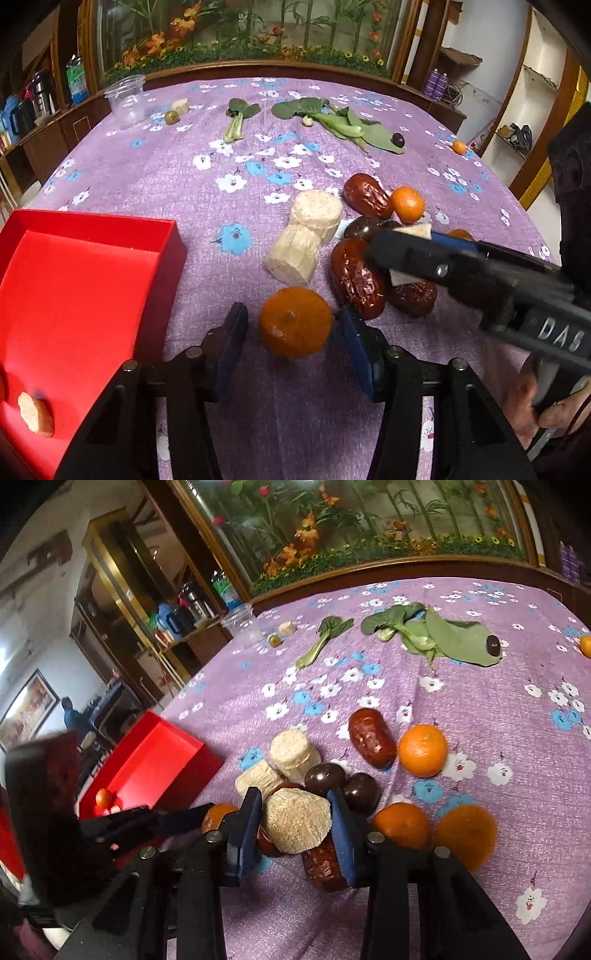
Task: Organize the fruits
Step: 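Grasp another orange with the left gripper while the right gripper grasps a yam piece, then carry both items over the red tray and open both grippers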
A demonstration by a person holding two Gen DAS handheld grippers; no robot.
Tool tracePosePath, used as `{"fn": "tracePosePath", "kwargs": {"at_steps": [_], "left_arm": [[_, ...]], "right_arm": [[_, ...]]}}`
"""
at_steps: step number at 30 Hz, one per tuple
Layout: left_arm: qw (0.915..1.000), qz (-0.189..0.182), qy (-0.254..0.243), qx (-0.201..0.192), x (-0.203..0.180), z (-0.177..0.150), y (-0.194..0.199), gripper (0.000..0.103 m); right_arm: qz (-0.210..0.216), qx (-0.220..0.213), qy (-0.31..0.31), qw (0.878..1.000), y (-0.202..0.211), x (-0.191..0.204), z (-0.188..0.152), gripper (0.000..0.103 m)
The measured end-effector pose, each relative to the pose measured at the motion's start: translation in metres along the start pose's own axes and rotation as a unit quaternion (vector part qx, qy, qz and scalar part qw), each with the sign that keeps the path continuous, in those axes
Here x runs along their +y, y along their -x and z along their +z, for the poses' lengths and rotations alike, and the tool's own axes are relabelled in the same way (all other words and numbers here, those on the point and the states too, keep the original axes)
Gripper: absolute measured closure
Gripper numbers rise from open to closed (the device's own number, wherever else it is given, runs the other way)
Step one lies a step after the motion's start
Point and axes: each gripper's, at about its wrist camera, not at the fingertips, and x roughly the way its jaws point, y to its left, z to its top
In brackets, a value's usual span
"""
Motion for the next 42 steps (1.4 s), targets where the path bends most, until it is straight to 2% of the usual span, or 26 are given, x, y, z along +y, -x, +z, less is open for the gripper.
{"fn": "tracePosePath", "kwargs": {"at_steps": [1,7,17,21,25,31,35,42], "left_arm": [[1.0,0.006,-0.005,-0.001,-0.002,0.0,0.0,0.069],[0.9999,0.004,0.001,-0.013,-0.002,-0.003,0.008,0.07],[0.9981,-0.006,0.051,-0.035,0.018,-0.019,0.047,0.069],[0.9967,0.007,0.061,-0.053,0.028,-0.025,0.071,0.069],[0.9939,0.021,0.079,-0.074,0.046,-0.03,0.093,0.069],[0.9853,0.056,0.118,-0.11,0.094,-0.033,0.128,0.069],[0.9795,0.087,0.135,-0.122,0.127,-0.031,0.146,0.069],[0.9737,0.142,0.134,-0.117,0.177,-0.021,0.152,0.069]], "right_arm": [[0.0,-0.002,-0.002,1.0,0.001,-0.001,0.001,0.063],[-0.007,-0.009,-0.006,1.0,0.005,-0.003,0.001,0.063],[-0.029,-0.011,0.0,1.0,0.004,0.0,-0.002,0.063],[-0.039,-0.015,-0.004,0.999,0.012,0.002,-0.003,0.063],[-0.03,-0.019,-0.01,0.999,0.028,0.009,-0.005,0.063],[-0.023,-0.016,0.018,0.999,0.042,0.042,-0.003,0.063],[-0.007,-0.018,0.054,0.998,0.041,0.082,0.008,0.063],[0.031,0.014,0.097,0.995,0.003,0.146,0.02,0.063]]}}
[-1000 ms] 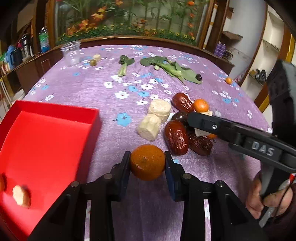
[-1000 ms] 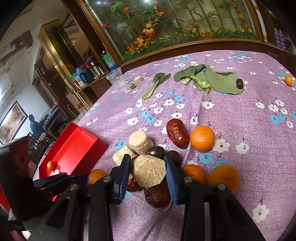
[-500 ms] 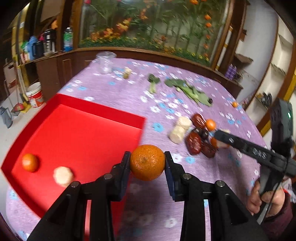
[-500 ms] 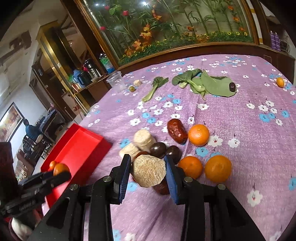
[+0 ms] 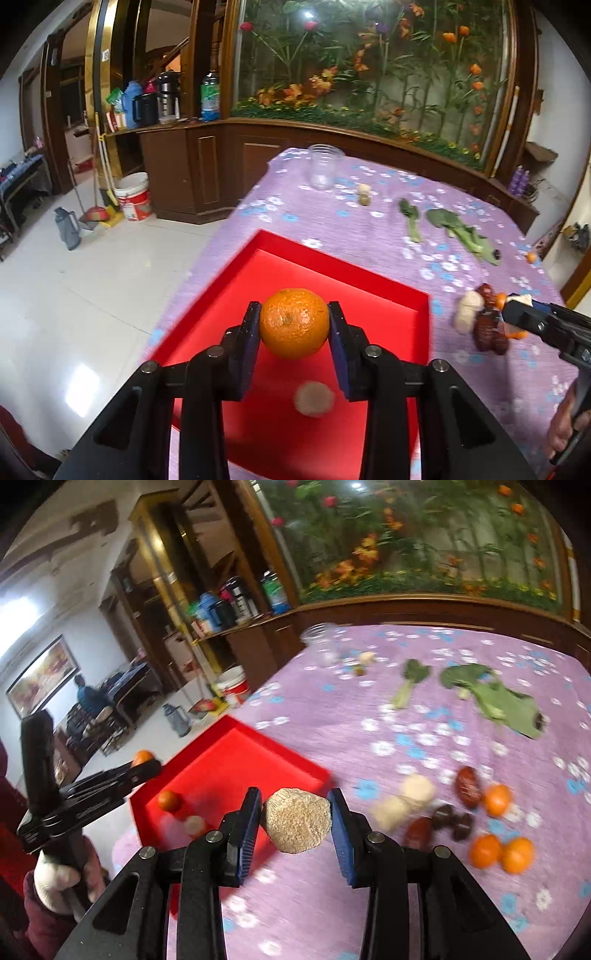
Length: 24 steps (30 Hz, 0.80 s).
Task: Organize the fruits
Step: 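Carry both items over the red tray and open both grippers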
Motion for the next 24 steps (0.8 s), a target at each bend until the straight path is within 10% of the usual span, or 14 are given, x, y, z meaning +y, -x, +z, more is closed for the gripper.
{"fn": "tracePosePath", "kwargs": {"at_steps": [21,24], "left_arm": [[0.9957,0.002,0.05,0.078,0.053,0.005,-0.084,0.06],[0.9956,-0.009,0.06,0.072,0.055,0.006,-0.077,0.051]], "right_arm": [[0.019,0.112,0.034,0.993,-0.152,0.061,-0.006,0.061],[0.024,0.107,0.032,0.993,-0.148,0.061,-0.003,0.044]]}}
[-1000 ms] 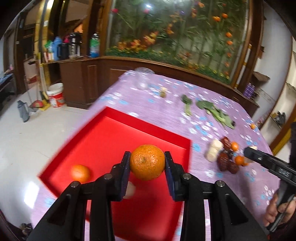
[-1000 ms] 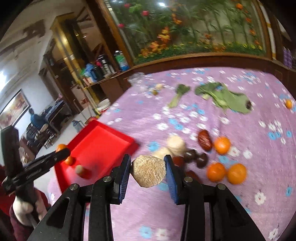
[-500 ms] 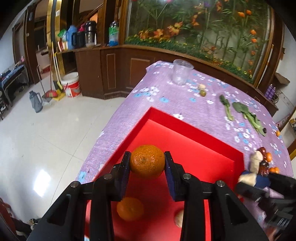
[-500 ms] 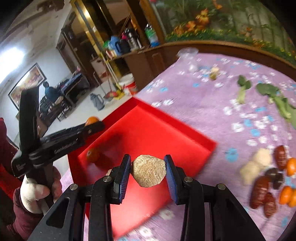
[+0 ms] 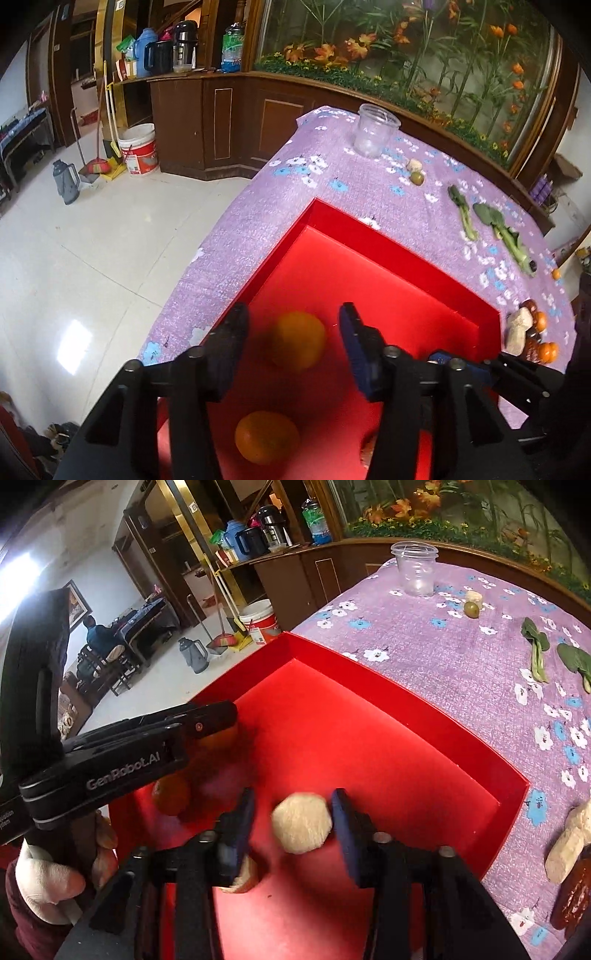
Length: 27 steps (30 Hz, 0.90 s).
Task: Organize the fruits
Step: 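Carry both items over the red tray and open both grippers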
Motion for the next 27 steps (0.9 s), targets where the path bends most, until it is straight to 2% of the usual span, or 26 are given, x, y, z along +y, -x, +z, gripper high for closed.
{"fn": "tracePosePath", "kwargs": {"at_steps": [1,6,9,10,13,15,18,21,25,27], "left_arm": [[1.0,0.0,0.0,-0.003,-0.001,0.0,0.003,0.049],[0.9996,-0.004,0.009,-0.028,0.0,-0.003,0.026,0.046],[0.9979,-0.005,0.024,-0.06,0.004,-0.01,0.052,0.036],[0.9971,-0.009,0.032,-0.068,0.006,-0.013,0.058,0.036],[0.9949,-0.027,0.056,-0.079,0.007,-0.023,0.073,0.036],[0.9939,-0.034,0.064,-0.082,0.006,-0.03,0.08,0.036],[0.9931,-0.041,0.07,-0.084,0.003,-0.042,0.09,0.036],[0.9925,-0.047,0.075,-0.084,0.001,-0.05,0.098,0.036],[0.9922,-0.046,0.075,-0.088,-0.003,-0.056,0.106,0.036],[0.9923,-0.047,0.074,-0.088,-0.007,-0.058,0.109,0.036]], "right_arm": [[-0.002,-0.004,0.001,1.0,0.002,0.001,0.001,0.04],[-0.011,-0.024,-0.01,1.0,0.029,-0.003,-0.003,0.04],[-0.064,-0.039,-0.029,0.997,0.054,-0.014,-0.019,0.04],[-0.077,-0.04,-0.034,0.996,0.058,-0.015,-0.024,0.04],[-0.1,-0.016,-0.048,0.994,0.056,-0.019,-0.041,0.039],[-0.097,0.007,-0.048,0.994,0.047,-0.017,-0.051,0.039],[-0.098,0.036,-0.017,0.994,0.032,-0.002,-0.065,0.039],[-0.118,0.038,0.031,0.992,0.032,0.009,-0.072,0.039],[-0.135,0.037,0.055,0.989,0.038,0.005,-0.074,0.039],[-0.159,0.03,0.074,0.984,0.042,0.002,-0.075,0.039]]}}
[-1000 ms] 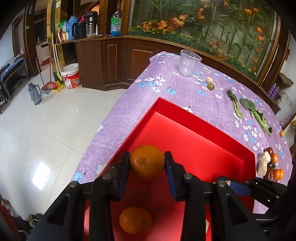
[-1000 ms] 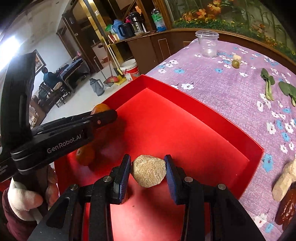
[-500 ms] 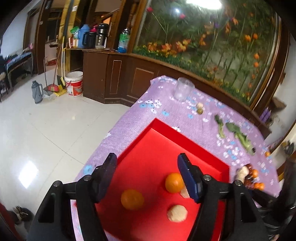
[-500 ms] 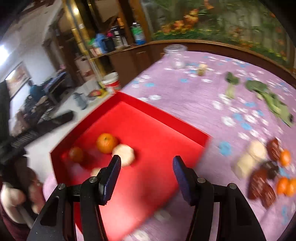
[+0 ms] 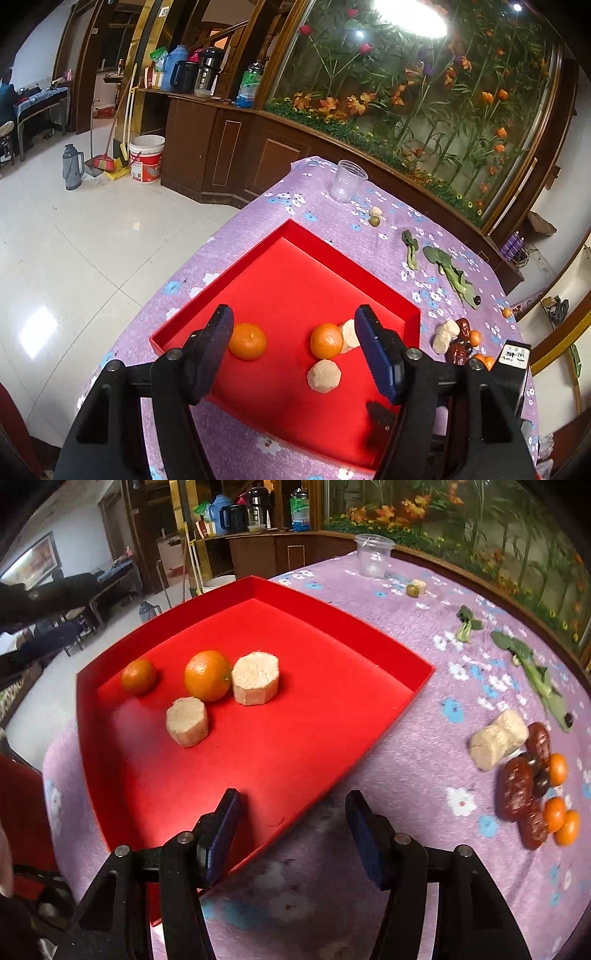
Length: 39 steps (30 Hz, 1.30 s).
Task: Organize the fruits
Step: 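Carry both items over the red tray and open both grippers, then return to the pile and grasp a red date with the left gripper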
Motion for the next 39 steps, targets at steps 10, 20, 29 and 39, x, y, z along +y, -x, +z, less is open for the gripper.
{"fn": "tracePosePath", "kwargs": {"at_steps": [10,20,29,39], "left_arm": [[0.9994,0.0,-0.035,0.0,-0.031,-0.01,0.012,0.035],[0.9947,-0.035,-0.089,0.036,-0.091,-0.029,-0.011,0.028],[0.974,-0.118,-0.164,0.103,-0.176,-0.068,-0.052,0.029],[0.9569,-0.126,-0.227,0.129,-0.229,-0.082,-0.088,0.061]], "right_arm": [[0.032,-0.05,-0.068,0.996,0.041,-0.056,-0.016,0.037],[-0.031,-0.087,-0.241,0.966,0.114,-0.213,-0.102,0.035],[-0.01,-0.084,-0.282,0.956,0.098,-0.264,-0.112,0.035],[-0.007,-0.078,-0.26,0.962,0.058,-0.269,-0.086,0.035]]}}
